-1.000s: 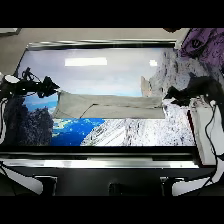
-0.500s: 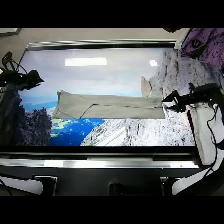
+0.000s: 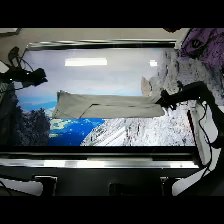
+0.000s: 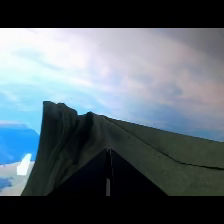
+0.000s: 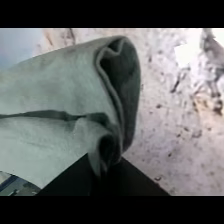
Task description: Fold the clothes and pants, and hang the long-sleeved shirts on hangers.
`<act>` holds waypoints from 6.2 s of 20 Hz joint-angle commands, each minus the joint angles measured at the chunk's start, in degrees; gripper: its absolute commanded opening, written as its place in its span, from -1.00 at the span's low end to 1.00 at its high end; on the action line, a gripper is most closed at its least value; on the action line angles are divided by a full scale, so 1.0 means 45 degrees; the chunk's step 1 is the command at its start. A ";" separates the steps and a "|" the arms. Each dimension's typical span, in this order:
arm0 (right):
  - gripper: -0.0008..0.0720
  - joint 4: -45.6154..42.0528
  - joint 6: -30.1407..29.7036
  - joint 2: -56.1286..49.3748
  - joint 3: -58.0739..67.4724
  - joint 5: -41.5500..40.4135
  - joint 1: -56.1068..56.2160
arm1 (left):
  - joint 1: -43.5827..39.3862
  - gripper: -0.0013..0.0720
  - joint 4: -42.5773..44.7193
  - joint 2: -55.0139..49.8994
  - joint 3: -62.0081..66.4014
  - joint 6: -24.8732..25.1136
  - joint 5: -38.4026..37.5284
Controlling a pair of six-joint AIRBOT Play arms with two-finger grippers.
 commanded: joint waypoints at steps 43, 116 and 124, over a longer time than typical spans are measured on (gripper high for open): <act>-0.89 -0.4993 1.2682 0.2409 0.5790 0.1297 0.8631 | -0.0918 -0.92 0.1632 0.0126 0.3619 -0.1792 -0.4580; -0.89 -0.0510 0.2249 0.0899 0.4600 0.0175 -0.1744 | -0.0126 -0.92 0.1622 0.0690 0.3536 -0.1282 -0.5231; -0.89 -0.1996 0.4041 0.1846 0.4731 0.0107 -0.4915 | -0.0126 -0.92 0.1622 0.0690 0.3536 -0.1282 -0.5236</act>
